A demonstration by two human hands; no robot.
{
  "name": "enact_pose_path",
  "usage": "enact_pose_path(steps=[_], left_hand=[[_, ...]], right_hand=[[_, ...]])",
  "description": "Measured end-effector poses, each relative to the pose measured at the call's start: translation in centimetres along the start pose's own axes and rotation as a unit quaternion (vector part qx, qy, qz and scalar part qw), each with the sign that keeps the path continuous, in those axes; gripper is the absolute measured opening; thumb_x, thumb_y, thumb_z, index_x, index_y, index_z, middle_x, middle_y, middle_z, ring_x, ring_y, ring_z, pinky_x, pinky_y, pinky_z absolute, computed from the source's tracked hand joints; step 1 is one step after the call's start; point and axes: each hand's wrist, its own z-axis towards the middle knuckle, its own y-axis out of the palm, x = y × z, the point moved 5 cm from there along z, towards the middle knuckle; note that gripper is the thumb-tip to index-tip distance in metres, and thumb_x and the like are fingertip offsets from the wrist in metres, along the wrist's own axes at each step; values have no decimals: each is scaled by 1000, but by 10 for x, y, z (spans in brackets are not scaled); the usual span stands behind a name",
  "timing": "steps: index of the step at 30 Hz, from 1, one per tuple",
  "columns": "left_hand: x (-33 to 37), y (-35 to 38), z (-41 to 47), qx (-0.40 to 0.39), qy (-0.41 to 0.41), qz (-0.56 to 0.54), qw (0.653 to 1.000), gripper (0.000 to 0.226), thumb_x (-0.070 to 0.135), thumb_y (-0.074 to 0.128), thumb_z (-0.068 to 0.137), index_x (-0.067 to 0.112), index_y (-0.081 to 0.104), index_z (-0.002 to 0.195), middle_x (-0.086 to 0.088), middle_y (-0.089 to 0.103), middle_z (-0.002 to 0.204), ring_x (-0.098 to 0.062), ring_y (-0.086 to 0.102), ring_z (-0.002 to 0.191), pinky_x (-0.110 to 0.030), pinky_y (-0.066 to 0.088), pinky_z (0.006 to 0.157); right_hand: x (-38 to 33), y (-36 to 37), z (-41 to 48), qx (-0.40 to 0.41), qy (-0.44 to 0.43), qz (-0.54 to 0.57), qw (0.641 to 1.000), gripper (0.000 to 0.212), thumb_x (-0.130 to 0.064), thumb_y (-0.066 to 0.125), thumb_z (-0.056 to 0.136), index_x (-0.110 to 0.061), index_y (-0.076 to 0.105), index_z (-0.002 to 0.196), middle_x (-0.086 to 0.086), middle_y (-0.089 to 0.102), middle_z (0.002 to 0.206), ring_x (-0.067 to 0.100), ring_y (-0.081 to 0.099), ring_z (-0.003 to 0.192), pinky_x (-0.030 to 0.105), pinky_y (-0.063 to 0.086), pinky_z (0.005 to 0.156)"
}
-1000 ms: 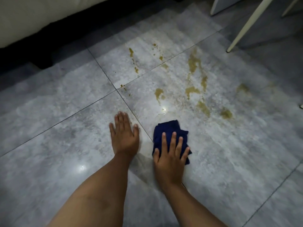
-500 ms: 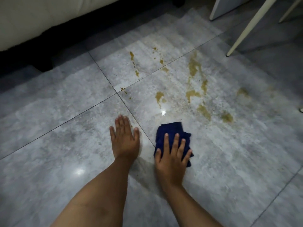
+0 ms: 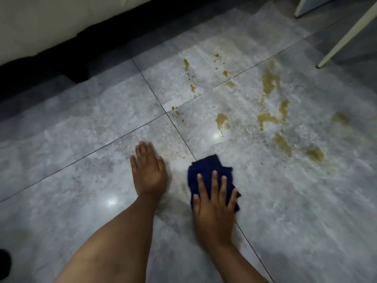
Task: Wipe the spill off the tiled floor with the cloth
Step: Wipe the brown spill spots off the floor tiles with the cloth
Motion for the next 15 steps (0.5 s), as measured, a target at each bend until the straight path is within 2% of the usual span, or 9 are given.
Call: enact_pose_path(steps=[5, 7, 9, 12, 15], left_hand=[[-1, 2, -1, -16, -5, -12, 1000, 62, 35, 13, 95, 13, 9, 154, -5, 3, 161, -13, -6, 147, -34, -8, 119], [4, 5, 2, -10, -7, -20, 1000, 63, 34, 15, 95, 12, 12, 153, -5, 5, 161, -13, -3, 148, -35, -7, 119], [0, 7, -2, -12, -9, -13, 1000, 63, 33, 16, 95, 12, 11, 153, -5, 5, 161, -14, -3, 148, -35, -7, 119], [-16, 8, -10, -11, -9, -2, 1000, 63, 34, 18, 95, 11, 11, 153, -6, 6, 161, -14, -3, 148, -36, -7, 119], [-20, 8, -10, -3, -8, -4, 1000, 63, 36, 14, 96, 10, 14, 153, -7, 9, 161, -15, -1, 148, -38, -4, 120]], right_hand=[[-47, 13, 97, -53, -130, 8, 990, 53, -44, 27, 95, -33, 34, 147, 7, 25, 157, 32, 21, 145, 59, 15, 114], [-30, 6, 138, -58, -106, 0, 993, 54, -47, 23, 96, -35, 29, 149, 5, 17, 160, 31, 12, 147, 57, 5, 115], [-1, 6, 145, -63, -32, -5, 997, 53, -48, 20, 99, -36, 17, 151, 3, 5, 162, 27, -1, 148, 53, -6, 115], [8, 6, 96, -26, 40, -1, 999, 55, -48, 20, 99, -36, 16, 152, 3, 8, 162, 28, 1, 148, 54, -3, 117], [-18, 13, 63, -53, -7, 5, 999, 55, -46, 23, 98, -34, 19, 152, 7, 13, 160, 31, 8, 147, 57, 2, 115]])
